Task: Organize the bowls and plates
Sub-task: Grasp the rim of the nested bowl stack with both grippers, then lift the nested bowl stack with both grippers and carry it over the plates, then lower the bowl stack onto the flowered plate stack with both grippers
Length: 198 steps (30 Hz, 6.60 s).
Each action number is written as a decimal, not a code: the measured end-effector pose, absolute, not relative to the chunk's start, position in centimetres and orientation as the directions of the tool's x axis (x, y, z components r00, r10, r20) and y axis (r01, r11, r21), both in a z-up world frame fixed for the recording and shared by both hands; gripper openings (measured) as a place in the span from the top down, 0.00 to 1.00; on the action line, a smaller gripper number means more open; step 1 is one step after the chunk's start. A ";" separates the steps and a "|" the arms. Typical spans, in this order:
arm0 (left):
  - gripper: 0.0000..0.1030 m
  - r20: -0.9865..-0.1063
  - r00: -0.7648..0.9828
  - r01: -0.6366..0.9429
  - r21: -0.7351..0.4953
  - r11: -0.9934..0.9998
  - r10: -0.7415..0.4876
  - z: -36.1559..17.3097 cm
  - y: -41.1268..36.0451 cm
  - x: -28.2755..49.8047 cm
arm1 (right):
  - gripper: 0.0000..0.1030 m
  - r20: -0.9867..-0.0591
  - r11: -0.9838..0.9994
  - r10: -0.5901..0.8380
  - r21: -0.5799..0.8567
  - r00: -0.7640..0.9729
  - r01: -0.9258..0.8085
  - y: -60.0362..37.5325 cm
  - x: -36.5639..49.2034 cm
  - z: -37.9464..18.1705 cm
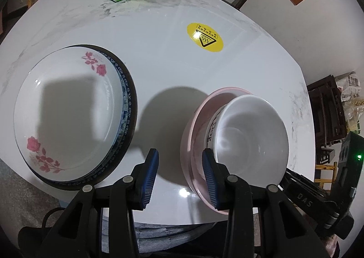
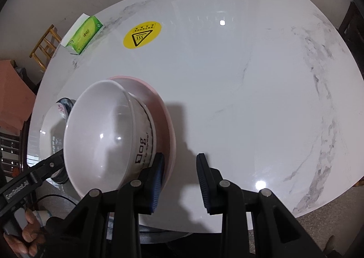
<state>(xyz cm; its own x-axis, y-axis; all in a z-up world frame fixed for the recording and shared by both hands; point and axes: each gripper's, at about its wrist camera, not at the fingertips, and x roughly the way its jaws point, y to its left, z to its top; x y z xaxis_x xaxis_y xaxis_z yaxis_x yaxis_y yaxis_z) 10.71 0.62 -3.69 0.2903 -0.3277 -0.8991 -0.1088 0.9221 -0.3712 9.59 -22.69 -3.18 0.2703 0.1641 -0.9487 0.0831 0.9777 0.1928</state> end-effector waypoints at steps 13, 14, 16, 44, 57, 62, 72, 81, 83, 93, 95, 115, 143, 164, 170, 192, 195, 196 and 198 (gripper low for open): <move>0.69 -0.899 0.269 -0.111 -0.385 0.916 -0.346 -4.3 0.2 11.1 | 0.71 -0.946 0.967 0.157 0.206 0.285 0.152 -24.5 10.7 -3.7; 0.68 -0.899 0.268 -0.108 -0.384 0.917 -0.346 -4.3 0.2 11.1 | 0.71 -0.945 0.966 0.158 0.209 0.287 0.155 -24.6 10.7 -3.7; 0.70 -0.905 0.261 -0.100 -0.371 0.923 -0.335 -4.3 -0.2 11.1 | 0.72 -0.946 0.967 0.154 0.203 0.287 0.152 -24.5 10.7 -3.7; 0.79 -0.901 0.291 -0.111 -0.366 0.924 -0.322 -5.5 -1.6 12.8 | 0.72 -0.944 0.981 0.104 0.150 0.314 0.125 -24.2 10.9 -3.4; 0.94 -0.896 0.332 -0.065 -0.333 0.941 -0.294 -5.0 -2.9 13.0 | 0.73 -0.941 0.987 0.091 0.130 0.327 0.098 -23.9 11.1 -3.3; 0.94 -0.893 0.334 -0.062 -0.340 0.938 -0.301 -5.1 -2.7 13.2 | 0.83 -0.940 0.987 0.103 0.137 0.325 0.086 -23.6 11.0 -3.2; 0.94 -0.887 0.345 -0.071 -0.351 0.934 -0.307 -5.0 -2.7 13.3 | 0.90 -0.941 0.989 0.097 0.128 0.323 0.076 -22.9 11.1 -3.0; 0.94 -0.884 0.348 -0.073 -0.359 0.930 -0.314 -5.0 -2.5 13.4 | 0.90 -0.943 0.988 0.091 0.125 0.320 0.088 -22.6 11.3 -3.0; 0.95 -0.883 0.348 -0.072 -0.359 0.931 -0.314 -5.0 -2.6 13.4 | 0.90 -0.943 0.988 0.092 0.127 0.320 0.090 -22.6 11.3 -3.0; 0.95 -0.883 0.346 -0.072 -0.361 0.930 -0.316 -4.9 -2.7 13.5 | 0.90 -0.944 0.987 0.096 0.131 0.317 0.092 -22.8 11.3 -3.0; 0.95 -0.883 0.346 -0.070 -0.361 0.930 -0.317 -4.9 -2.7 13.5 | 0.90 -0.944 0.987 0.096 0.131 0.317 0.090 -22.9 11.3 -2.9; 0.94 -0.874 0.364 -0.056 -0.365 0.929 -0.321 -3.7 -2.0 13.5 | 0.90 -0.937 0.988 0.099 0.131 0.335 0.076 -22.5 11.3 -1.7; 0.93 -0.854 0.469 -0.144 -0.328 0.933 -0.228 2.5 6.7 12.4 | 0.90 -0.909 0.986 0.161 0.128 0.383 -0.110 -13.6 12.8 3.6; 0.94 -0.864 0.486 -0.303 -0.304 0.903 -0.128 2.3 16.7 9.9 | 0.90 -0.916 0.955 0.227 0.143 0.330 -0.260 -2.9 13.2 3.2; 0.94 -0.873 0.474 -0.328 -0.300 0.896 -0.118 1.5 18.5 9.4 | 0.90 -0.926 0.949 0.225 0.139 0.303 -0.282 -0.7 13.3 2.3; 0.94 -0.889 0.436 -0.354 -0.314 0.881 -0.141 -1.4 21.2 9.2 | 0.90 -0.943 0.952 0.204 0.128 0.262 -0.279 2.1 13.5 -0.3; 0.94 -0.890 0.432 -0.354 -0.319 0.879 -0.149 -1.8 21.3 9.3 | 0.90 -0.945 0.953 0.203 0.130 0.258 -0.272 2.1 13.5 -0.6; 0.95 -0.889 0.433 -0.353 -0.320 0.879 -0.149 -1.9 21.3 9.3 | 0.89 -0.945 0.953 0.203 0.131 0.255 -0.272 2.1 13.5 -0.7; 0.95 -0.887 0.437 -0.347 -0.322 0.881 -0.152 -2.0 21.3 9.3 | 0.89 -0.943 0.953 0.204 0.130 0.264 -0.272 2.0 13.5 -0.7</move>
